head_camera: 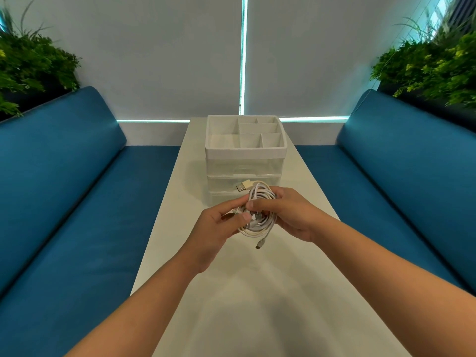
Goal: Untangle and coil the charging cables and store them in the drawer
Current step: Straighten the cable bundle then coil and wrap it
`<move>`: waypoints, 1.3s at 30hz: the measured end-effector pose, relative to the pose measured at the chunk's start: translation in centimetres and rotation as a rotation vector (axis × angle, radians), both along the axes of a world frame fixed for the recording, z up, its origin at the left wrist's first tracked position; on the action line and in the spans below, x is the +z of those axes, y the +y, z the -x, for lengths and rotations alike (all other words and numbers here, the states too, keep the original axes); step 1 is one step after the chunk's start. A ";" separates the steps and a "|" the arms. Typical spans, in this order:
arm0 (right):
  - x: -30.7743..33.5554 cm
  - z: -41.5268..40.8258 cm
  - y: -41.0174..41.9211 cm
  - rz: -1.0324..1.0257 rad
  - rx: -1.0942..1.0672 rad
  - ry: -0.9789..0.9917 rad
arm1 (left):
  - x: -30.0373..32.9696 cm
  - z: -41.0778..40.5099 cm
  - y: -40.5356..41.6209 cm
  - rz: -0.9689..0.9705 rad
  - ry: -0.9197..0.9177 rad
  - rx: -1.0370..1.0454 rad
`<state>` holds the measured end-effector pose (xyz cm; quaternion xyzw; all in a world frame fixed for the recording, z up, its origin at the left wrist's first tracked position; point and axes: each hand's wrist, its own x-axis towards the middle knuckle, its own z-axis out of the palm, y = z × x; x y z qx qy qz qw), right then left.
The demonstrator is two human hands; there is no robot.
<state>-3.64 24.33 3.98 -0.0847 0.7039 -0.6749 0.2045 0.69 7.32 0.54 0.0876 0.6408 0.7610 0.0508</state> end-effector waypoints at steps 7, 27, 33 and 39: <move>-0.3 0.1 -0.1 0.028 -0.036 -0.009 | 0.3 0.3 0.1 -0.056 -0.030 0.007; -0.1 0.0 -0.6 -0.048 -0.066 0.002 | 0.0 -0.1 -0.4 -0.036 -0.048 0.039; -0.1 0.0 -0.7 -0.059 -0.098 0.097 | -0.1 -0.4 0.3 -0.038 -0.051 0.074; -0.6 0.1 -0.9 -0.127 -0.155 0.215 | 0.0 -0.3 0.8 0.034 -0.038 0.143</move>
